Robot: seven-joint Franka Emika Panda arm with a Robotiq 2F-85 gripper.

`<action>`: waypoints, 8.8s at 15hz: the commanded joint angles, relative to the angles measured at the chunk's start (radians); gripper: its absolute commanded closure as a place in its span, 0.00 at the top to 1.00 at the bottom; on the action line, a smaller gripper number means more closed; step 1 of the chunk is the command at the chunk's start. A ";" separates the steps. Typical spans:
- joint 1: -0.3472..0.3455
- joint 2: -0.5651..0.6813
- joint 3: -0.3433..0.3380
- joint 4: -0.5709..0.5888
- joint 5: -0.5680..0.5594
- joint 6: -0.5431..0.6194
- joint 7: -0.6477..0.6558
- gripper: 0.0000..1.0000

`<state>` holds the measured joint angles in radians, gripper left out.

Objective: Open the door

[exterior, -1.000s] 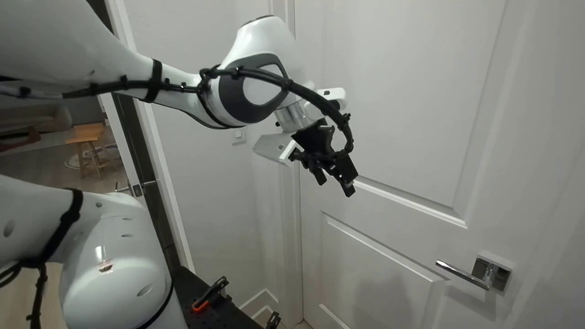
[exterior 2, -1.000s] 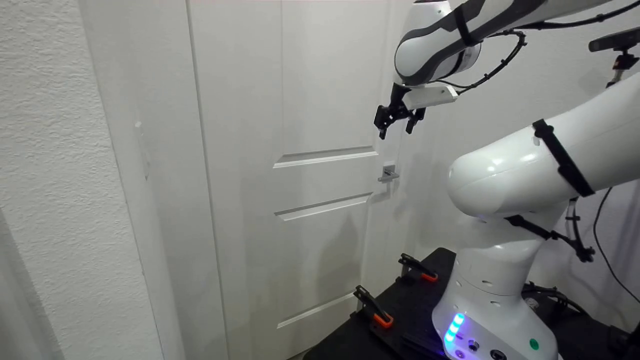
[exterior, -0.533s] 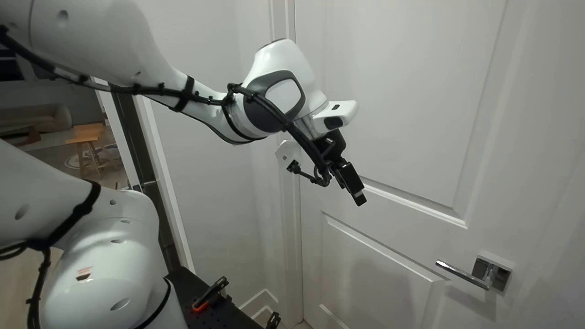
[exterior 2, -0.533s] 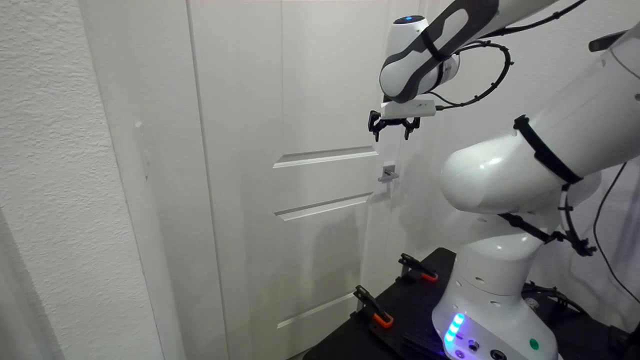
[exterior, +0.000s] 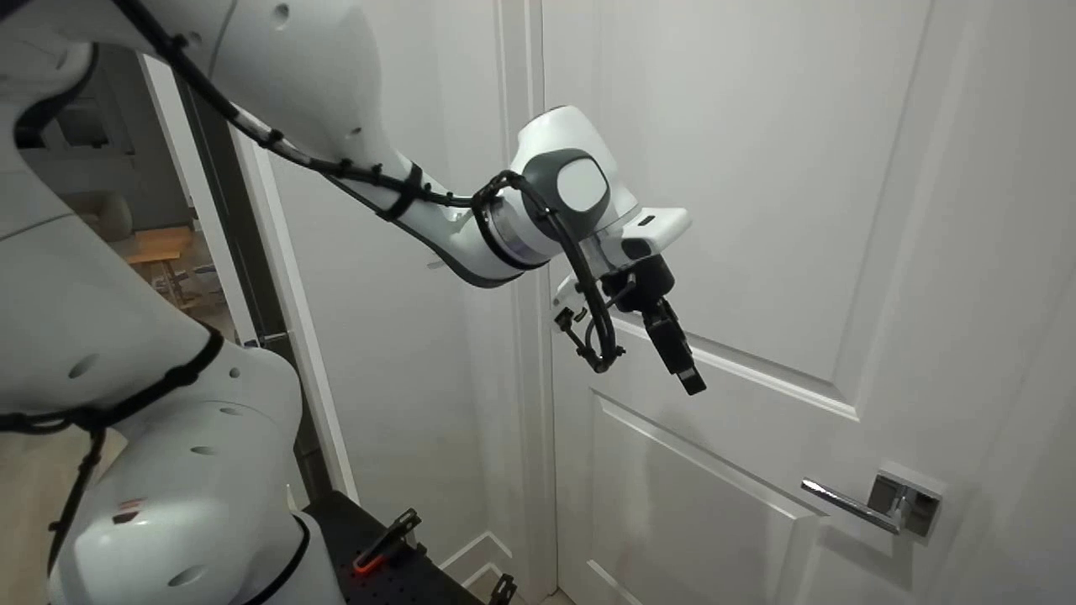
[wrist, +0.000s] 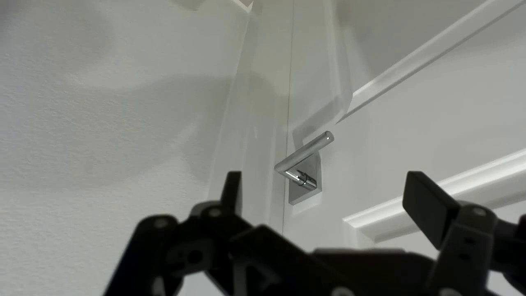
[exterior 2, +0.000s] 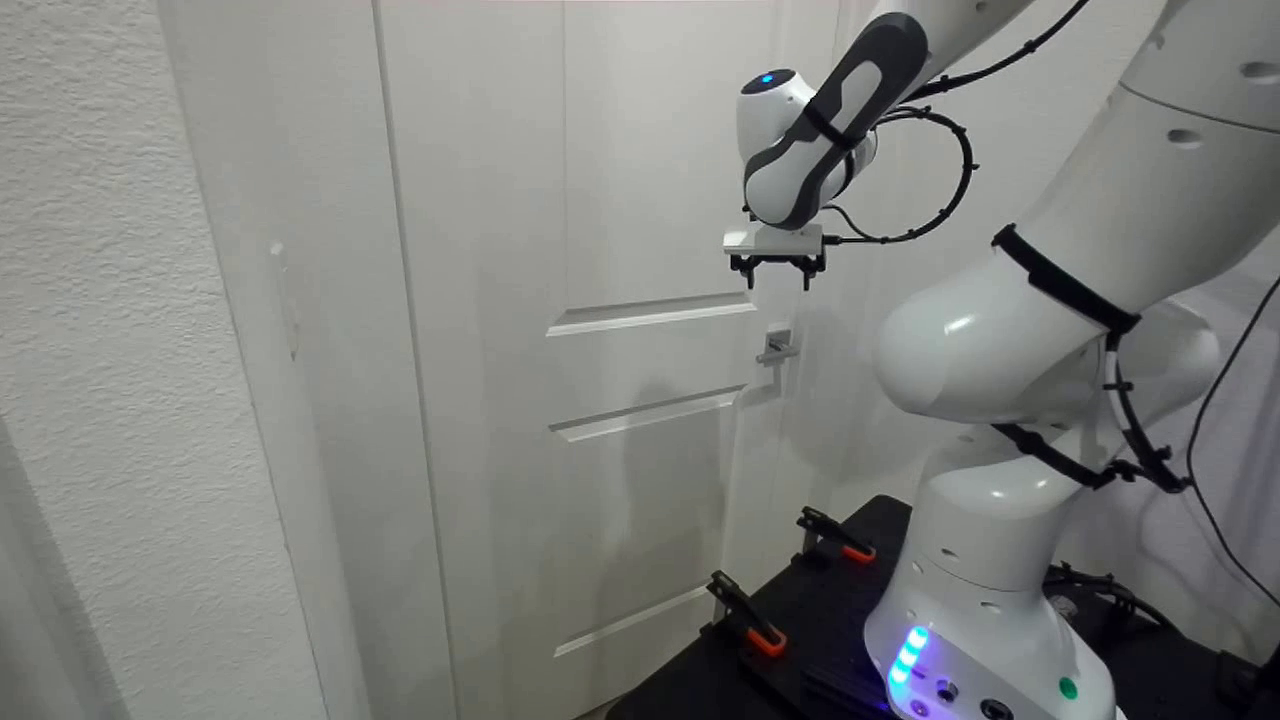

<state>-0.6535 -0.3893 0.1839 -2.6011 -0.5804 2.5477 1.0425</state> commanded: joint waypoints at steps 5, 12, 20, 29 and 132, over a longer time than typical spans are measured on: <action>0.072 0.259 -0.154 0.197 -0.231 -0.009 0.325 1.00; 0.226 0.430 -0.382 0.324 -0.185 0.031 0.423 1.00; 0.304 0.591 -0.518 0.392 -0.008 0.206 0.419 1.00; 0.395 0.753 -0.627 0.449 0.190 0.310 0.374 1.00; 0.708 1.698 -0.933 0.977 1.215 0.851 -0.122 0.01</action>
<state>0.0682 1.2929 -0.7582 -1.6681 0.6284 3.3915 0.9039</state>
